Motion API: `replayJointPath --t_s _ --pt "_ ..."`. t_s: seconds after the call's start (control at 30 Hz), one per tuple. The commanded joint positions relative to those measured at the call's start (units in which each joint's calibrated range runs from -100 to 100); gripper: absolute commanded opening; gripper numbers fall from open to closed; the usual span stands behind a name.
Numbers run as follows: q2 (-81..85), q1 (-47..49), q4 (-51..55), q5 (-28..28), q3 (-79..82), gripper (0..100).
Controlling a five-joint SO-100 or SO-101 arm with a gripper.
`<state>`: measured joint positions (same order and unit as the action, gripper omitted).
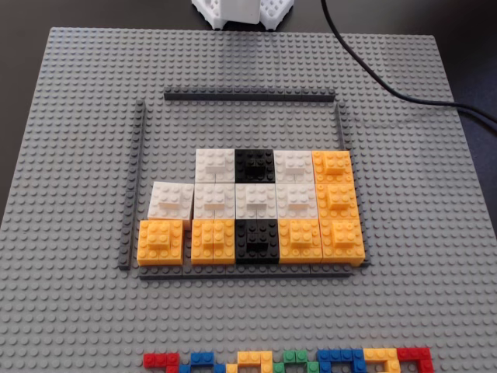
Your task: Grab the cube and place it into the grid
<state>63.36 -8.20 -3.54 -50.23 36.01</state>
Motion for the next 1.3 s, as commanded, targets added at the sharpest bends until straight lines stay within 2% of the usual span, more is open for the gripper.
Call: replayJointPath --t_s 0.0,0.43,0.8,1.13,1.27 --pt "8.6 -0.3 3.5 -0.2 -4.6 0" --pt "27.7 1.8 2.0 1.9 8.9 0" --pt "32.4 5.6 -8.8 4.4 26.2 0" --pt "36.6 7.9 -12.1 5.7 38.0 0" --pt "36.6 7.4 -17.7 3.4 49.8 0"
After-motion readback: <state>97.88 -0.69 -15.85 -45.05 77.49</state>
